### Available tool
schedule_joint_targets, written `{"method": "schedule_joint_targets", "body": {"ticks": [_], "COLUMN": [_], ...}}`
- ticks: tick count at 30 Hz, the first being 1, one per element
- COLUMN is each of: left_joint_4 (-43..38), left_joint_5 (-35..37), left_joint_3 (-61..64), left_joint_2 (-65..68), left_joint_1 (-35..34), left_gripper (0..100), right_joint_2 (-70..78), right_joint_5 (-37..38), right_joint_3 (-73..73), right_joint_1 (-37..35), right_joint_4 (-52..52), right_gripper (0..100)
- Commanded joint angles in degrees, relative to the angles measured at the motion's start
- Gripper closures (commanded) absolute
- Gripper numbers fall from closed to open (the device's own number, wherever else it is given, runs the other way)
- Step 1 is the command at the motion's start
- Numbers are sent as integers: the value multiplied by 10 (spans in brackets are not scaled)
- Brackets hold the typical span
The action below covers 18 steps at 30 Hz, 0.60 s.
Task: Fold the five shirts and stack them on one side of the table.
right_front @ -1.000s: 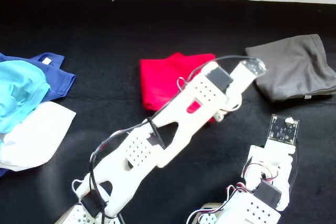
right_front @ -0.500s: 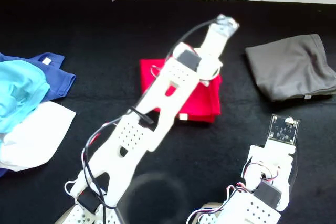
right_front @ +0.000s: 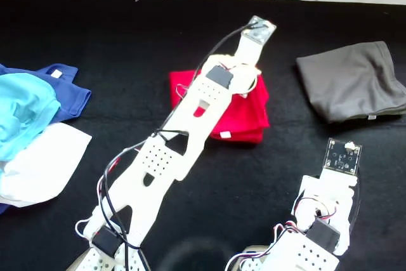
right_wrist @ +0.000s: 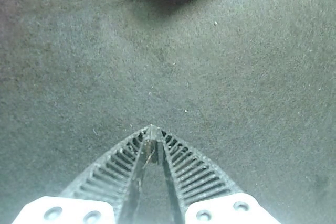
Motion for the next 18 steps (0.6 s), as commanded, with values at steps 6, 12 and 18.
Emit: {"method": "schedule_joint_targets", "body": {"ticks": [6, 12, 18], "left_joint_4": [275, 470, 471], "left_joint_5": [-4, -3, 0], "left_joint_3": [-146, -209, -93], "left_joint_2": [-99, -131, -265], "left_joint_1": [-15, -55, -117], "left_gripper": [990, 990, 990], "right_joint_2": [0, 63, 325], "right_joint_5": [-8, -23, -89], "right_joint_3": [-71, -180, -411], "right_joint_1": [-53, -134, -186], "right_joint_4": [119, 122, 118], "right_gripper": [925, 925, 925]}}
